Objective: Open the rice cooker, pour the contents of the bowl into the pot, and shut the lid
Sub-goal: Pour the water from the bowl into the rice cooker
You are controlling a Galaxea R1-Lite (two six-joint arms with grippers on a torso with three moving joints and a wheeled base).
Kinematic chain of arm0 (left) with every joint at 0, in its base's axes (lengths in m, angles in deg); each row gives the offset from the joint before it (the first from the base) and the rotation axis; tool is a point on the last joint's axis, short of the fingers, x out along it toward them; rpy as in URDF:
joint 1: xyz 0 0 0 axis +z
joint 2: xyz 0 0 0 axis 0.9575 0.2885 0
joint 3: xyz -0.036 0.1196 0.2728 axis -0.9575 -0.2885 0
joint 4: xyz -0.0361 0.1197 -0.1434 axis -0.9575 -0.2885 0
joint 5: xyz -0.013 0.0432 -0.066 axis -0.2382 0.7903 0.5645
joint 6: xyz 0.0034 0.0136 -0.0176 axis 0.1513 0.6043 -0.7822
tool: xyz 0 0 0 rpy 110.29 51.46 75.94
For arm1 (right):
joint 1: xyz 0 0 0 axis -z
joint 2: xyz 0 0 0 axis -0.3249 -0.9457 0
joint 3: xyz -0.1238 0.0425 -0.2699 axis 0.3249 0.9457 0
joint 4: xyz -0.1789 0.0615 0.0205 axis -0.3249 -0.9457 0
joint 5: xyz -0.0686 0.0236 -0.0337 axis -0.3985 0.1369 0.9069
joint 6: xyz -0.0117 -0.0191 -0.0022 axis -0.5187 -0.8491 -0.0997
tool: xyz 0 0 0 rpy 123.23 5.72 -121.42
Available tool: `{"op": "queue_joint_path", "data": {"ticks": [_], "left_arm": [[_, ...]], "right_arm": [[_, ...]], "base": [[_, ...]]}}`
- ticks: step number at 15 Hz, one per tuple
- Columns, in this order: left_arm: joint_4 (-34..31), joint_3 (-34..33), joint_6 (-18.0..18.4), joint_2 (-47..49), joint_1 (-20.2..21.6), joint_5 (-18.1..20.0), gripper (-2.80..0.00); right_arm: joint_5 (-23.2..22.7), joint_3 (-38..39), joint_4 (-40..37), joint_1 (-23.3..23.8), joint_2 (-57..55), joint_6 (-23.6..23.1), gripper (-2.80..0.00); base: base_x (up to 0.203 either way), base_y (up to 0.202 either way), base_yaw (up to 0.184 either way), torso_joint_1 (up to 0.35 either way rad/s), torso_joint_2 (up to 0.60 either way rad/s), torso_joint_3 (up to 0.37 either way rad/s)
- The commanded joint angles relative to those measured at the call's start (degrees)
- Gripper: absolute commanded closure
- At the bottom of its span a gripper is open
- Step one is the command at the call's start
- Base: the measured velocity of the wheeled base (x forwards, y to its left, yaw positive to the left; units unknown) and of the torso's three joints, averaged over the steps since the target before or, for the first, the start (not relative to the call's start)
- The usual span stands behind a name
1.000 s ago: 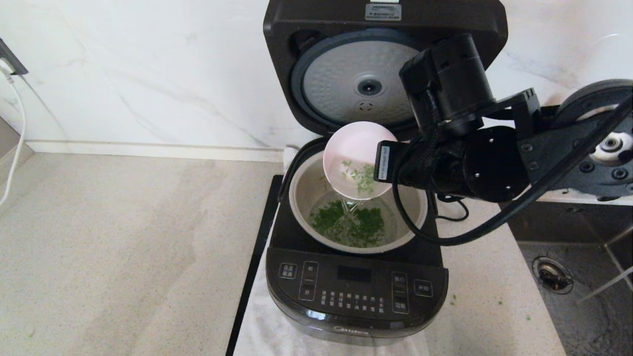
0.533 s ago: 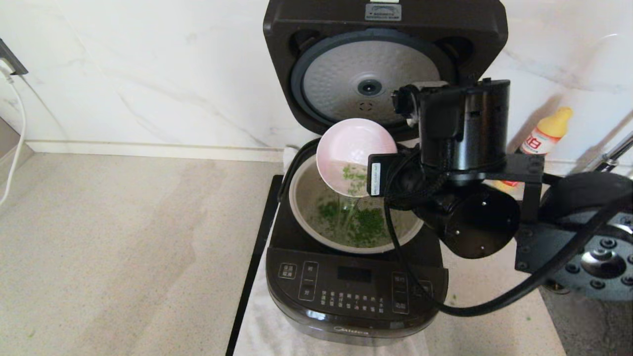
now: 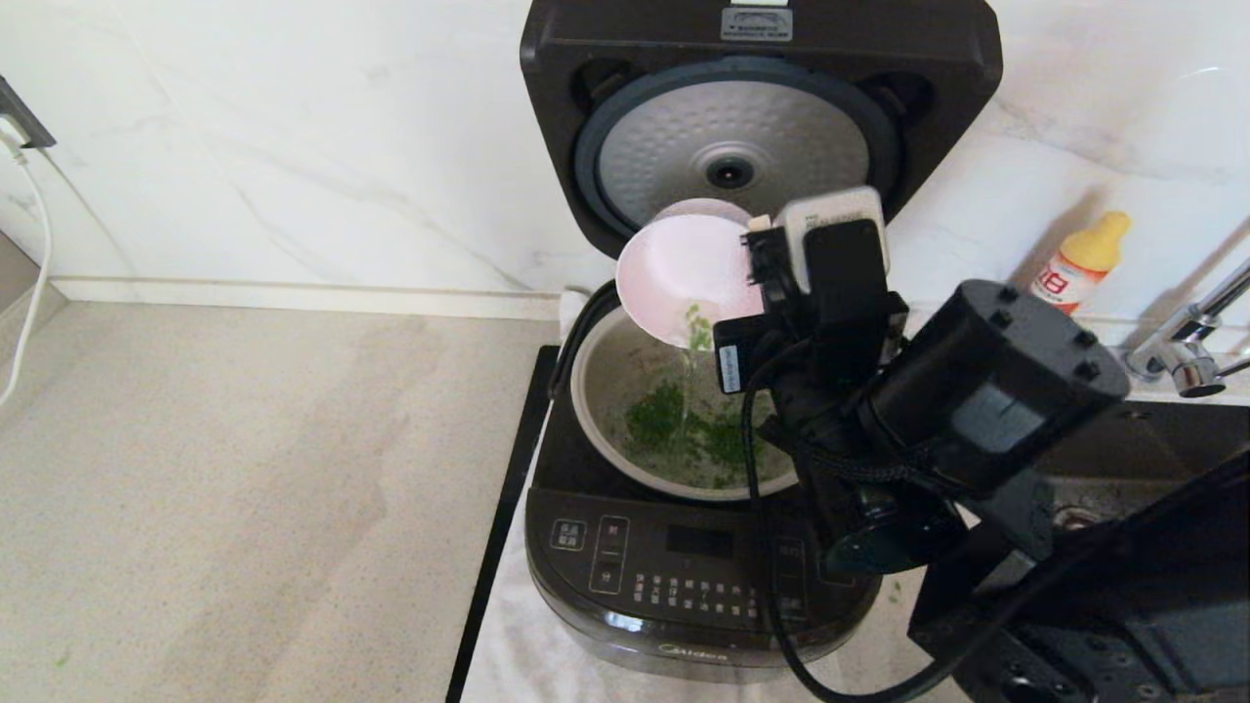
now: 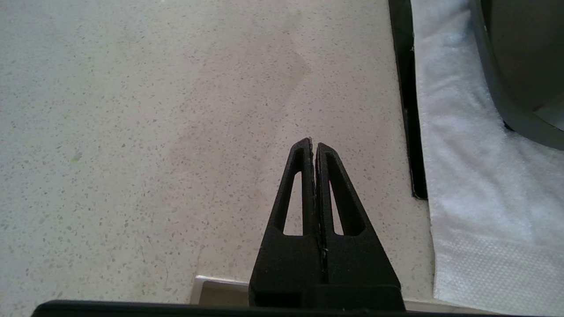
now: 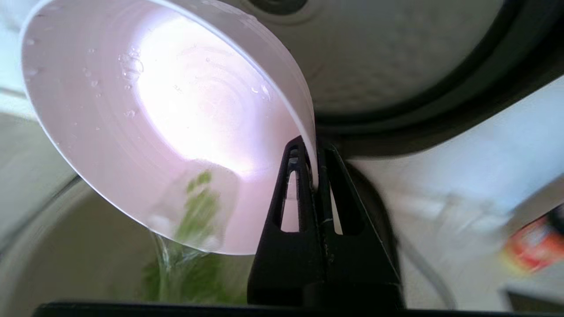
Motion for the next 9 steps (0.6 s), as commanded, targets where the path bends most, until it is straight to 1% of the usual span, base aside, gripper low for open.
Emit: {"op": "queue_joint_path", "data": {"ticks": [1,9], "left_arm": [[-0.02,-0.05,-0.02,-0.18,-0.01,-0.03,0.0],[-0.02,0.0,-0.02,-0.18,-0.01,-0.01,0.0]], "right_arm": [[0.08,2.19,8.77,-0.23,-4.38,-4.17,0.0],[-0.1,1.99,8.79,-1.64,-1.38,-5.06,0.0]], "base": [[0.0,0.0,0.0,0.0,0.0,0.0],[0.0,0.0,0.0,0.0,0.0,0.0]]}}
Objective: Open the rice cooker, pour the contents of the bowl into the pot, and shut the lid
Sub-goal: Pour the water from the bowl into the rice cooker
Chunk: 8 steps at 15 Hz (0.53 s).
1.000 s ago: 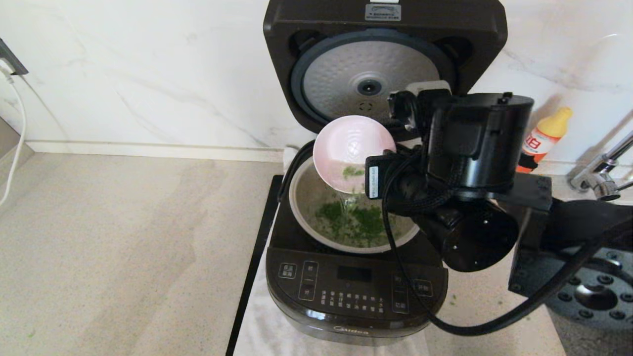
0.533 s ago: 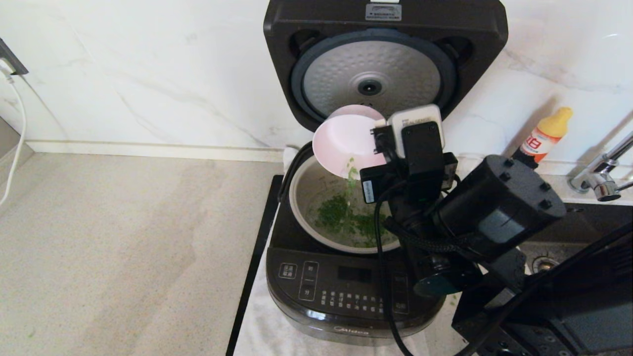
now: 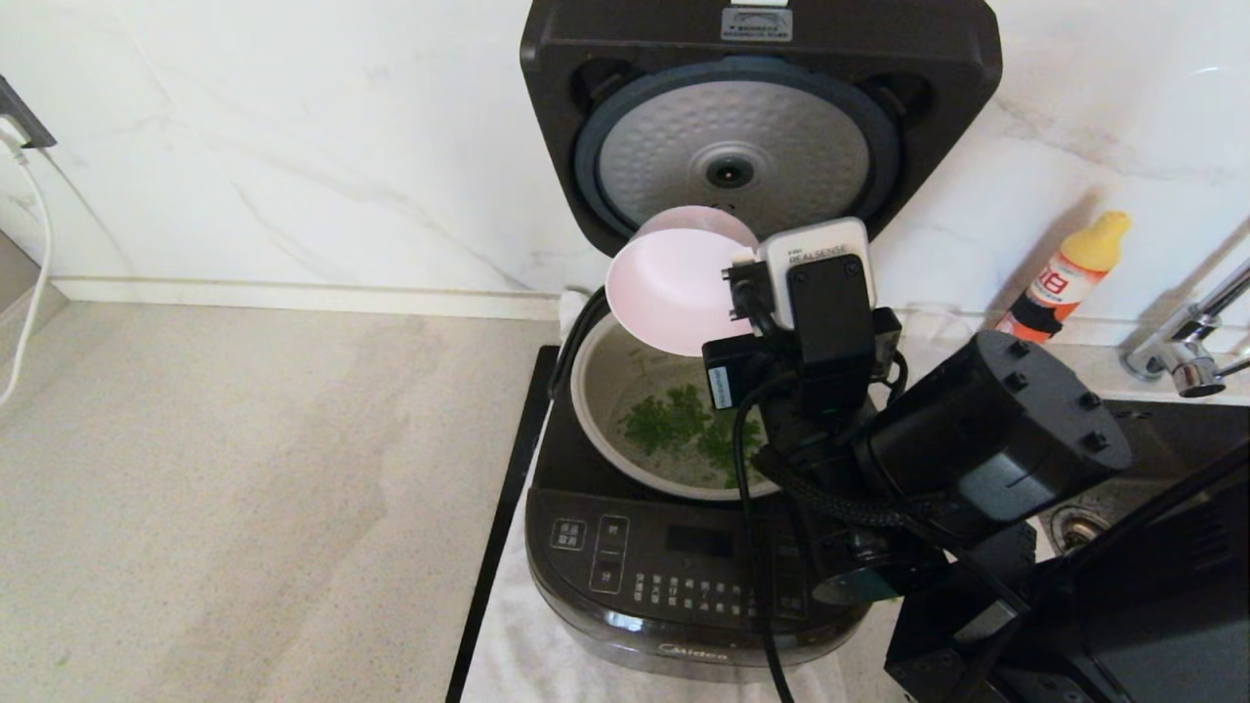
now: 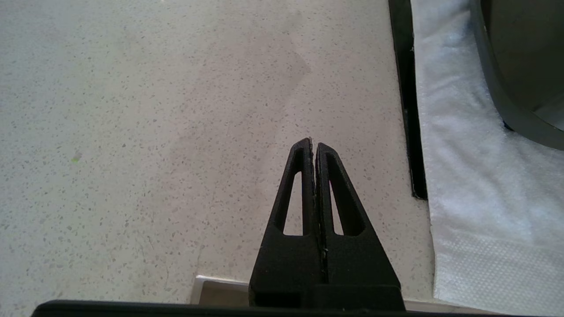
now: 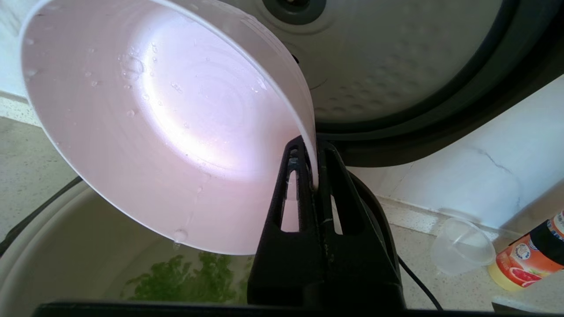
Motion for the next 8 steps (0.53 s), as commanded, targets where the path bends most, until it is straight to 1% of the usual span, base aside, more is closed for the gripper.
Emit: {"op": "queue_joint_path", "data": {"ticks": [1,4,5,8], "left_arm": [[-0.03,-0.08,-0.02,-0.15,-0.01,0.01,0.0],[-0.03,0.0,-0.02,-0.18,-0.01,0.01,0.0],[-0.03,0.0,-0.02,-0.18,-0.01,0.01,0.0],[-0.03,0.0,-0.02,-0.18,-0.01,0.01,0.0]], "right_arm": [[0.25,0.01,0.48,-0.15,0.7,-0.48,0.0],[0.92,-0.86,0.46,-0.49,1.57,-0.84,0.0],[1.31,-1.46,-1.79,-0.57,2.44,-0.75,0.0],[2.29,-4.87,-13.03,-0.71,5.76,0.08,0.0]], "base": [[0.0,0.0,0.0,0.0,0.0,0.0],[0.0,0.0,0.0,0.0,0.0,0.0],[0.0,0.0,0.0,0.0,0.0,0.0],[0.0,0.0,0.0,0.0,0.0,0.0]]}}
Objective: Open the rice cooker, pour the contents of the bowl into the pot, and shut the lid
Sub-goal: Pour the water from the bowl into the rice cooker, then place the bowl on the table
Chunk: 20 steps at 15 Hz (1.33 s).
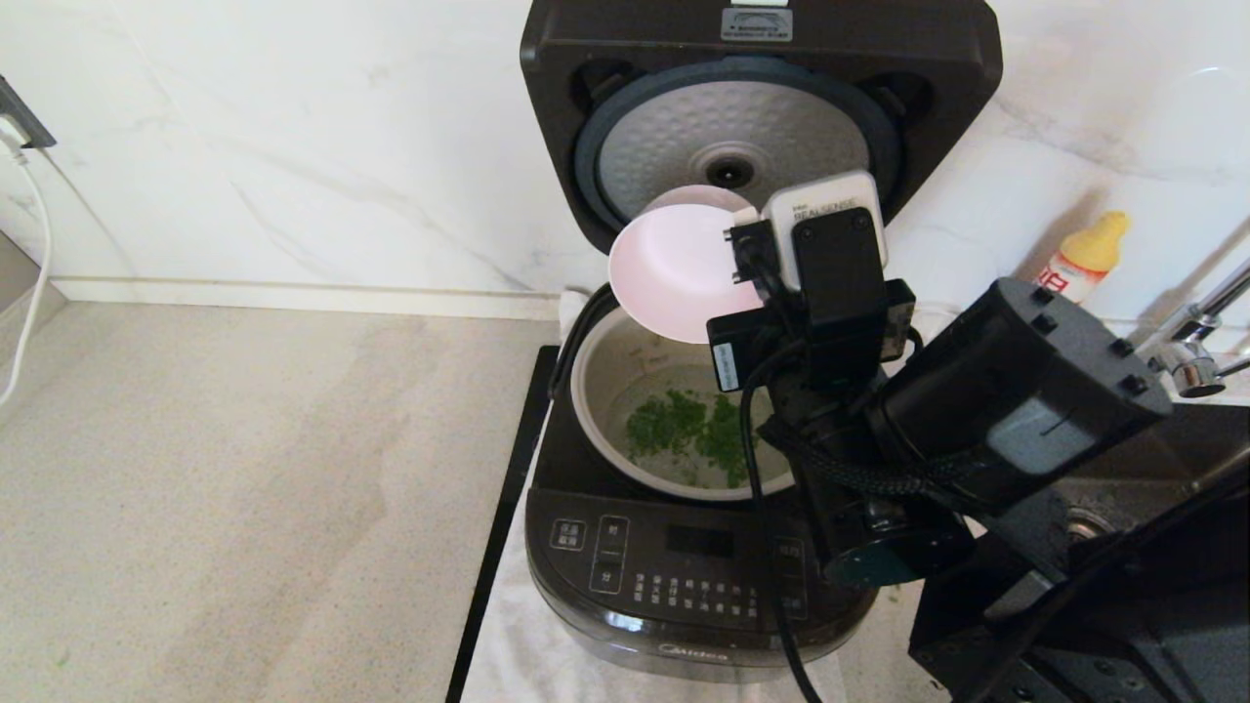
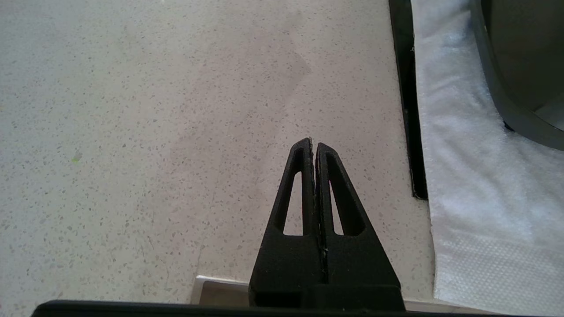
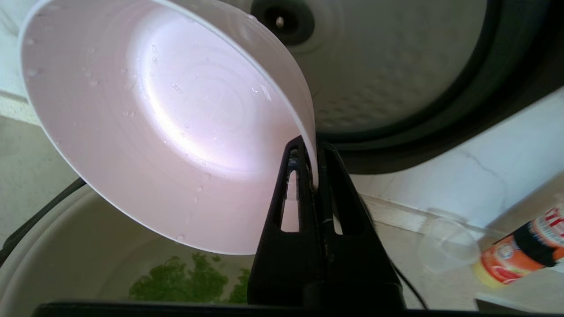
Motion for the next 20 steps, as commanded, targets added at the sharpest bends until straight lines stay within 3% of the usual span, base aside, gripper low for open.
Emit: {"op": "queue_joint_path", "data": {"ticks": [1,4,7,10,12,13,15,18,20], "left_arm": [[-0.05,0.0,-0.05,-0.18,-0.01,0.0,0.0],[-0.05,0.0,-0.05,-0.18,-0.01,0.0,0.0],[-0.05,0.0,-0.05,-0.18,-0.01,-0.09,0.0],[-0.05,0.0,-0.05,-0.18,-0.01,-0.03,0.0],[-0.05,0.0,-0.05,-0.18,-0.01,0.0,0.0],[-0.05,0.0,-0.05,-0.18,-0.01,0.0,0.0],[-0.05,0.0,-0.05,-0.18,-0.01,-0.08,0.0],[-0.05,0.0,-0.05,-0.18,-0.01,0.0,0.0],[-0.05,0.0,-0.05,-0.18,-0.01,-0.09,0.0]], "right_arm": [[0.47,-2.18,-6.5,-0.16,3.16,0.07,0.0],[1.74,-5.97,-22.41,-0.59,7.39,4.26,0.0],[1.49,-8.85,-44.79,-0.67,13.7,12.43,0.0],[-3.78,-12.11,-72.65,-0.23,21.11,25.04,0.0],[-10.99,-16.47,-91.81,1.82,26.33,33.83,0.0],[-15.85,-18.08,-99.19,4.69,29.02,36.57,0.0],[-22.33,-18.52,-105.94,11.84,33.44,38.99,0.0],[-32.0,-17.51,-117.22,21.91,39.46,39.83,0.0],[-38.61,-17.34,-121.45,31.56,41.21,39.77,0.0]], "base": [[0.0,0.0,0.0,0.0,0.0,0.0],[0.0,0.0,0.0,0.0,0.0,0.0],[0.0,0.0,0.0,0.0,0.0,0.0],[0.0,0.0,0.0,0.0,0.0,0.0],[0.0,0.0,0.0,0.0,0.0,0.0],[0.0,0.0,0.0,0.0,0.0,0.0],[0.0,0.0,0.0,0.0,0.0,0.0],[0.0,0.0,0.0,0.0,0.0,0.0],[0.0,0.0,0.0,0.0,0.0,0.0]]}}
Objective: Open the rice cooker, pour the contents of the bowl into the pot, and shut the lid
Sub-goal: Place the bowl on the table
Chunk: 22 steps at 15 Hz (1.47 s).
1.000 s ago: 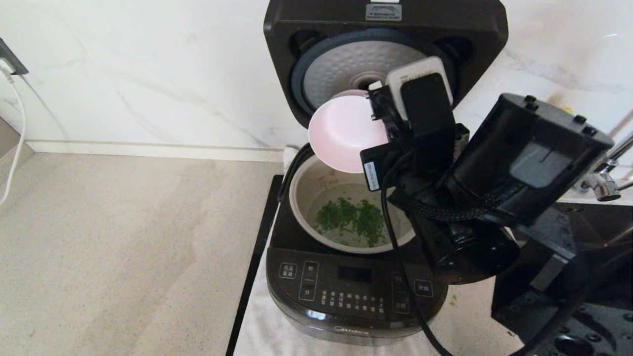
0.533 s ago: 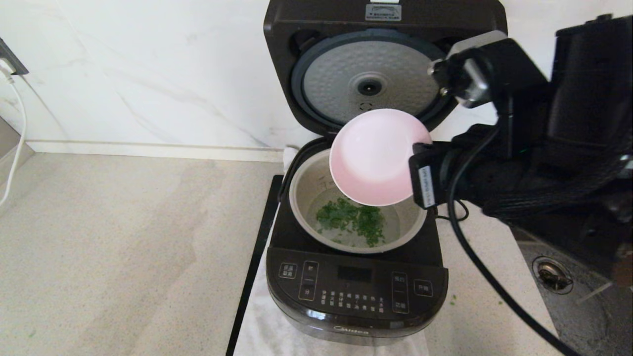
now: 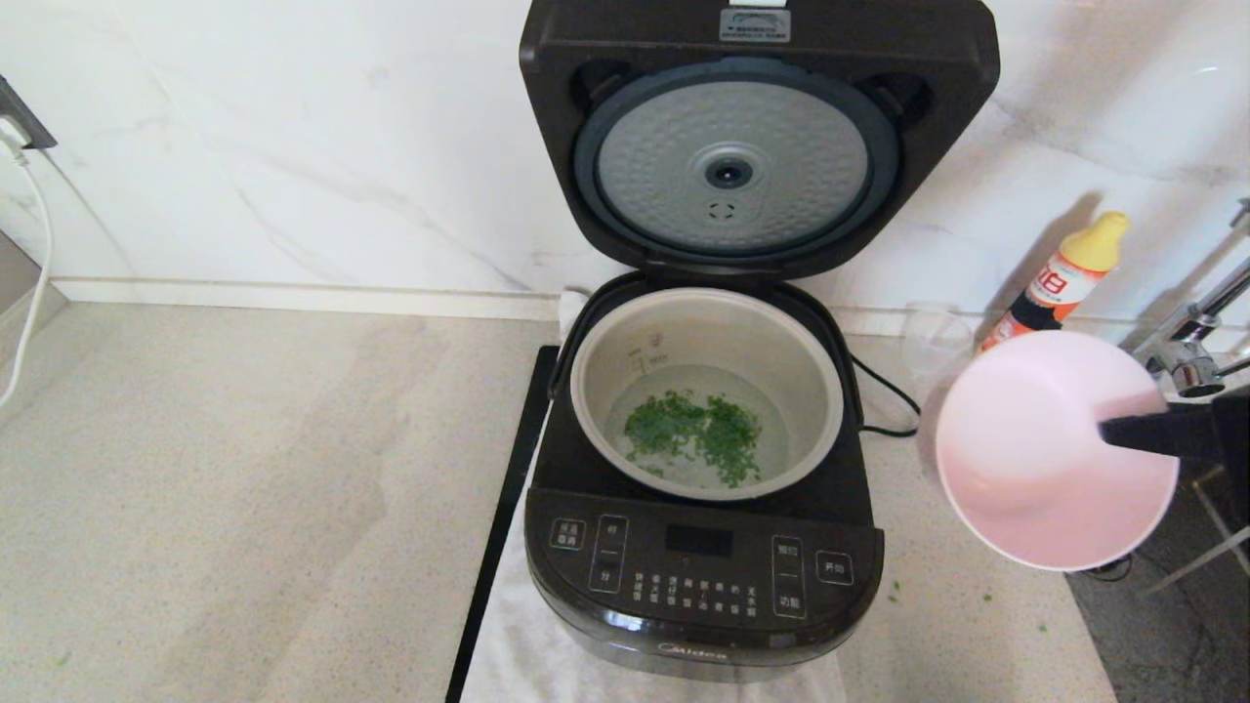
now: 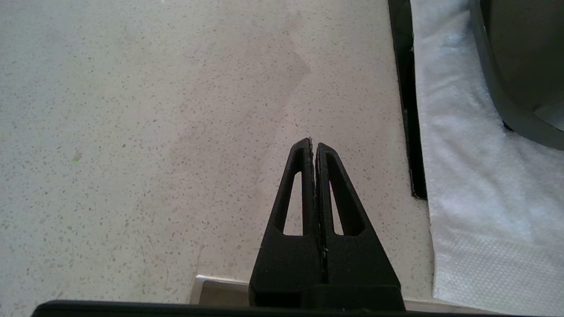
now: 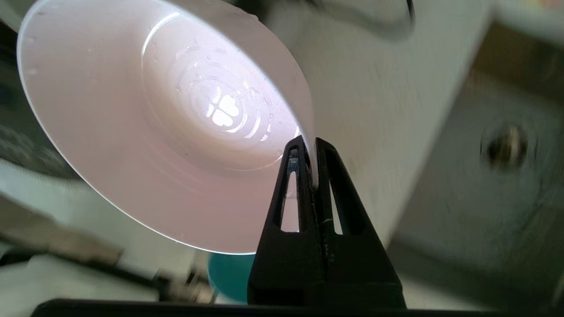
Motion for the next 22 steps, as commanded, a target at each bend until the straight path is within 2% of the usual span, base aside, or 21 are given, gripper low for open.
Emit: {"op": "queue_joint_path", "data": {"ticks": [1,4,6,9,11,15,22], "left_arm": [[-0.02,0.0,0.0,-0.14,-0.01,-0.09,0.0],[-0.02,0.0,0.0,-0.18,-0.01,-0.01,0.0],[-0.02,0.0,0.0,-0.1,-0.01,-0.03,0.0],[-0.02,-0.03,0.0,-0.11,-0.01,-0.03,0.0],[-0.02,0.0,0.0,-0.18,-0.01,0.0,0.0],[-0.02,0.0,0.0,-0.18,-0.01,-0.09,0.0],[-0.02,0.0,0.0,-0.18,-0.01,-0.01,0.0]], "right_arm": [[-7.22,0.34,-4.77,12.65,3.69,-0.41,0.0],[-16.89,4.03,-8.73,28.25,2.69,-3.29,0.0],[-21.28,10.73,-8.21,32.29,0.75,-4.75,0.0],[-22.88,20.34,-0.95,33.72,-3.52,-5.2,0.0],[-23.59,24.17,4.69,34.0,-8.08,-5.13,0.0],[-24.08,25.69,8.53,34.18,-16.73,-4.83,0.0],[-25.92,25.85,19.89,34.24,-27.09,-3.07,0.0]], "base": [[0.0,0.0,0.0,0.0,0.0,0.0],[0.0,0.0,0.0,0.0,0.0,0.0],[0.0,0.0,0.0,0.0,0.0,0.0],[0.0,0.0,0.0,0.0,0.0,0.0],[0.0,0.0,0.0,0.0,0.0,0.0],[0.0,0.0,0.0,0.0,0.0,0.0],[0.0,0.0,0.0,0.0,0.0,0.0]]}}
